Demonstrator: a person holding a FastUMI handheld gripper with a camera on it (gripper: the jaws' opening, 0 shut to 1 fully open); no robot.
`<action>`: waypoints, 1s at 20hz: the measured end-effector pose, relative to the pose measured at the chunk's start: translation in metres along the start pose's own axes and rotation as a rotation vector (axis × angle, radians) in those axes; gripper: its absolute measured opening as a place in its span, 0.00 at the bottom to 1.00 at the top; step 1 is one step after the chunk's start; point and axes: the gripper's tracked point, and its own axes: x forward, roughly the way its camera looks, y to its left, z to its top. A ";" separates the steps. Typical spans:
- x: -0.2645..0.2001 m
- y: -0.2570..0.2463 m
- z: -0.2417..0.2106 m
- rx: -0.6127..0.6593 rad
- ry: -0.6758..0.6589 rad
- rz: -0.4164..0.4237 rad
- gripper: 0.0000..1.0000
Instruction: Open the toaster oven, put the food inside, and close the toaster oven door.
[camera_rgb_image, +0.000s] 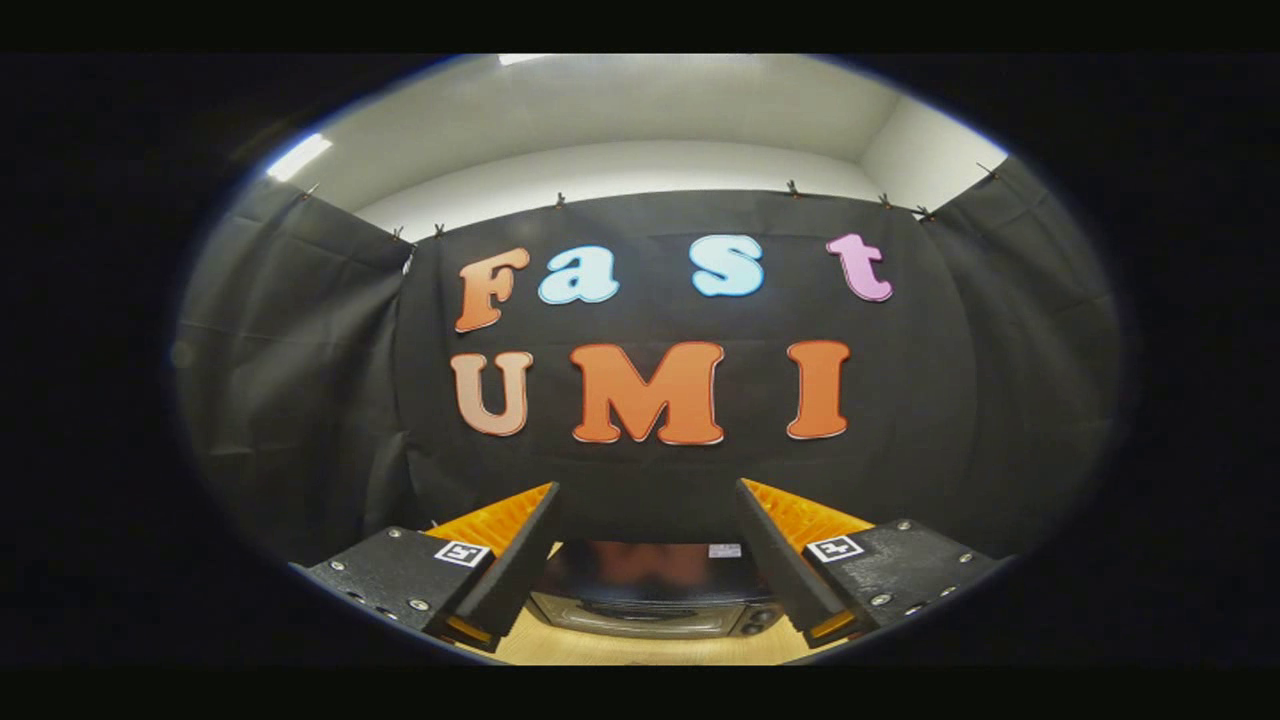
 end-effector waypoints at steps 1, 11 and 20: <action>0.001 0.001 -0.006 0.004 0.013 -0.002 0.99; 0.016 0.005 -0.118 0.071 0.292 -0.045 0.99; 0.043 0.016 -0.235 0.082 0.565 -0.102 0.99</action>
